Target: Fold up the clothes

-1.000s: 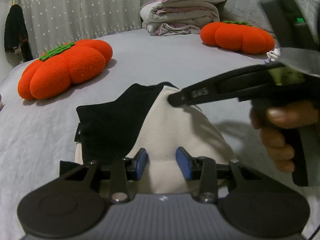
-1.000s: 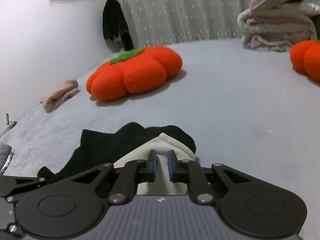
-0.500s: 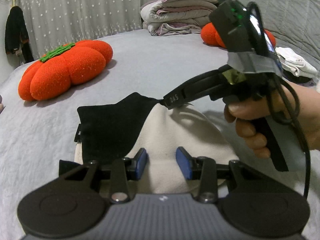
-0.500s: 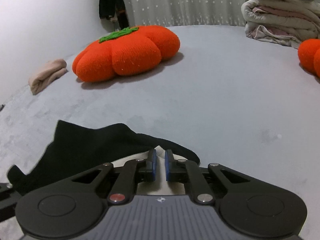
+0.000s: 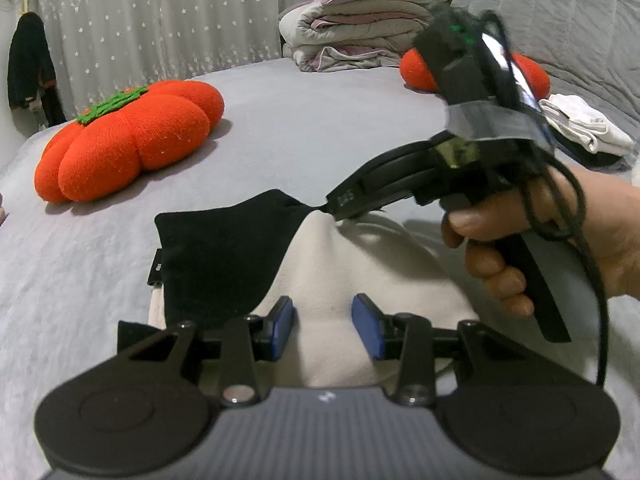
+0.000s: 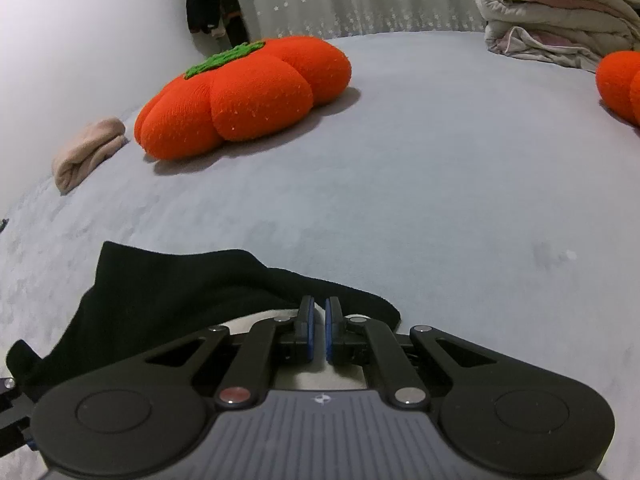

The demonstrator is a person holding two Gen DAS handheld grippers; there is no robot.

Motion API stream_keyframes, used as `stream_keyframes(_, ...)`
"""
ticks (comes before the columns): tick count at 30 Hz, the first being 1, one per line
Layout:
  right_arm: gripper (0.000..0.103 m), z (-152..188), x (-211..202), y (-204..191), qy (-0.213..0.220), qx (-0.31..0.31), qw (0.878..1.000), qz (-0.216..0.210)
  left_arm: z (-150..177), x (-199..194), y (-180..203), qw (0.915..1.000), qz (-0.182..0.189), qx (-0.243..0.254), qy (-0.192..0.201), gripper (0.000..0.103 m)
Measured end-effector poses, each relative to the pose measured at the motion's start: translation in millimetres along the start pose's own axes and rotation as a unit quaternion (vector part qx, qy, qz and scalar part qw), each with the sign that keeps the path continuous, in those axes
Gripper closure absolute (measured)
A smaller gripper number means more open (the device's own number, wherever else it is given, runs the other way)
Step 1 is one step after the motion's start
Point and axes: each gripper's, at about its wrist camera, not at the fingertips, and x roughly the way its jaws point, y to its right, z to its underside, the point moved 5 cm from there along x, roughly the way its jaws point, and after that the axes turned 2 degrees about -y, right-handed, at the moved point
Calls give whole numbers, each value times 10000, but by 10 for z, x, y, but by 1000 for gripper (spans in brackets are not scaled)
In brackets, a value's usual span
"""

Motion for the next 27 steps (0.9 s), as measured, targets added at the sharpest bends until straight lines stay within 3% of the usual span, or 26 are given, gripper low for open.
stream_keyframes(4,97,28,-240,15,350,-82,9993,-100,5,-4,-2,10000,19,6,1,67)
stream_keyframes(6,86,66,-434,30,564,17,9983,-113,8,-5,-3,10000,29,8,1,67)
stream_keyframes(9,86,161,-658,11,708,56,9971,-257,12,-8,-4,10000,43,13,1,67)
stream_keyframes(13,85,278,-746,-174,643,-387,9964,-406,11,-8,6,10000,31,19,1,67)
stream_keyframes(17,85,378,-575,-268,471,-707,9962,-167,-13,-16,-22,9999,108,-67,-54,67)
stream_keyframes(22,85,445,-542,-247,483,-744,9959,-168,-184,-139,-312,9939,583,-939,45,67)
stream_keyframes(27,85,494,-546,-253,548,-717,9958,-122,-274,-69,-532,9856,759,-1501,181,69)
